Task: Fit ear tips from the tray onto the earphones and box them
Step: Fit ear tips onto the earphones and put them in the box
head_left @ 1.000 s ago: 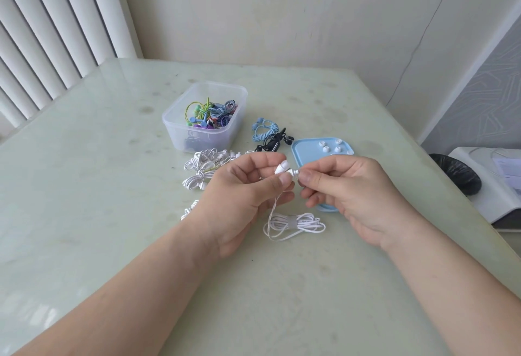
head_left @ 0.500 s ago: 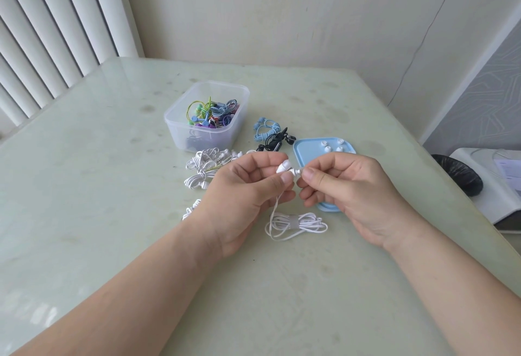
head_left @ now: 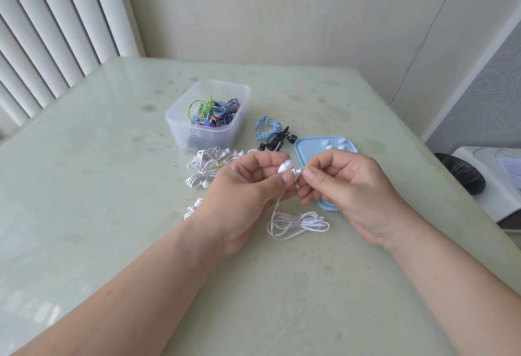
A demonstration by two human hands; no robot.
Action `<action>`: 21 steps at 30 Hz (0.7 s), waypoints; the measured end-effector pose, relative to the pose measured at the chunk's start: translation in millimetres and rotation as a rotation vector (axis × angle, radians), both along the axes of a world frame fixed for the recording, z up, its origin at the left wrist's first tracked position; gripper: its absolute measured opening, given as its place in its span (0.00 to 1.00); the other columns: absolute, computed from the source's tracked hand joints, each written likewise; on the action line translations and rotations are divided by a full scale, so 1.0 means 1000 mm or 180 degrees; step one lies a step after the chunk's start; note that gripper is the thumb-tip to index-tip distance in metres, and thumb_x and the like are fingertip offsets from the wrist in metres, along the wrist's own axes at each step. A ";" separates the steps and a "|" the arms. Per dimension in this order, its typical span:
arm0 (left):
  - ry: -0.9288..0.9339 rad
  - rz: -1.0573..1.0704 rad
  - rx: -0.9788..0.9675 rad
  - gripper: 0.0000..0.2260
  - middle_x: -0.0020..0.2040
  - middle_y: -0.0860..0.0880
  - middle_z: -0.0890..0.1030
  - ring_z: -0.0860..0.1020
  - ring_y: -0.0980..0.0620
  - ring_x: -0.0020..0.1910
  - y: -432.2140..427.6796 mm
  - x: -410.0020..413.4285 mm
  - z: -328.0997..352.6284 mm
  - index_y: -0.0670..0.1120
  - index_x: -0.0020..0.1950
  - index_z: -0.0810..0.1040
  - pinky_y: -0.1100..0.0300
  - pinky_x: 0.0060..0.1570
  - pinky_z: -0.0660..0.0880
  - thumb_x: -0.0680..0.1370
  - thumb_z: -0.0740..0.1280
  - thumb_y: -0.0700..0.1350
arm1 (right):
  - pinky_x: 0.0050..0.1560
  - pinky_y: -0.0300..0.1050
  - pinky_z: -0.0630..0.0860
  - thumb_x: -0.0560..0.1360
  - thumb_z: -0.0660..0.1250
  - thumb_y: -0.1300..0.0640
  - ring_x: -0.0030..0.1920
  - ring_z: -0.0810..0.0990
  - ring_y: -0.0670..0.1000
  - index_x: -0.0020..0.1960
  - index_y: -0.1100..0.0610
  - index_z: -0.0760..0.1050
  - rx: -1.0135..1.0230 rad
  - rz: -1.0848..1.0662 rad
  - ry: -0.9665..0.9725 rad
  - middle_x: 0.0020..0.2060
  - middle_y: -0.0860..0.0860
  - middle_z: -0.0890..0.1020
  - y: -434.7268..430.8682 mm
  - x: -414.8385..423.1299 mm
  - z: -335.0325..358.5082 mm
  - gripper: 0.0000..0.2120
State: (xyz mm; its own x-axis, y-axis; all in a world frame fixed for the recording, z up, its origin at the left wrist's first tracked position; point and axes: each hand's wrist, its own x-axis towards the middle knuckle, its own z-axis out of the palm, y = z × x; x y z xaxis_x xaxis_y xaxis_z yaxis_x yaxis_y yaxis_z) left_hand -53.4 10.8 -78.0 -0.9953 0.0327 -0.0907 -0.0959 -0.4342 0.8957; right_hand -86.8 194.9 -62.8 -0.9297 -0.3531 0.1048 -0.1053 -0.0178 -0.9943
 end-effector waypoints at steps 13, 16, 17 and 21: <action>-0.0018 0.0131 -0.0241 0.11 0.53 0.33 0.84 0.84 0.39 0.49 0.001 0.001 0.000 0.38 0.57 0.82 0.42 0.62 0.80 0.76 0.74 0.32 | 0.42 0.43 0.81 0.79 0.66 0.72 0.38 0.84 0.54 0.47 0.68 0.77 0.0249 0.0053 0.0361 0.37 0.58 0.85 0.000 0.002 -0.001 0.03; -0.0016 0.0189 -0.0322 0.11 0.53 0.31 0.84 0.84 0.40 0.48 0.002 0.002 0.000 0.38 0.57 0.82 0.43 0.61 0.81 0.75 0.75 0.32 | 0.42 0.42 0.81 0.79 0.66 0.72 0.38 0.85 0.54 0.47 0.67 0.78 0.0419 0.0012 0.0467 0.37 0.57 0.85 0.000 0.003 0.000 0.04; -0.0013 0.0218 -0.0348 0.11 0.51 0.33 0.84 0.84 0.41 0.47 0.003 0.002 -0.001 0.38 0.56 0.82 0.44 0.60 0.81 0.75 0.75 0.32 | 0.42 0.41 0.80 0.79 0.66 0.71 0.38 0.85 0.53 0.47 0.66 0.78 0.0502 -0.0015 0.0514 0.37 0.57 0.85 0.000 0.003 0.001 0.04; 0.0004 0.0285 -0.0476 0.10 0.46 0.40 0.85 0.84 0.45 0.41 0.003 0.002 -0.001 0.40 0.54 0.83 0.47 0.56 0.82 0.74 0.76 0.32 | 0.43 0.42 0.81 0.78 0.68 0.70 0.37 0.84 0.52 0.45 0.61 0.79 0.0823 -0.0157 0.0709 0.36 0.55 0.84 -0.001 0.003 0.001 0.07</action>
State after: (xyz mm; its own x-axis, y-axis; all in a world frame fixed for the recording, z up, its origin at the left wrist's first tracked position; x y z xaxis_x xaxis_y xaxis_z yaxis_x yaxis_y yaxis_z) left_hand -51.7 14.0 -79.4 -0.9938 -0.0698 -0.0867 -0.0617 -0.3028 0.9511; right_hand -83.5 194.2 -61.4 -0.9107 -0.3497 0.2199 -0.3147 0.2423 -0.9177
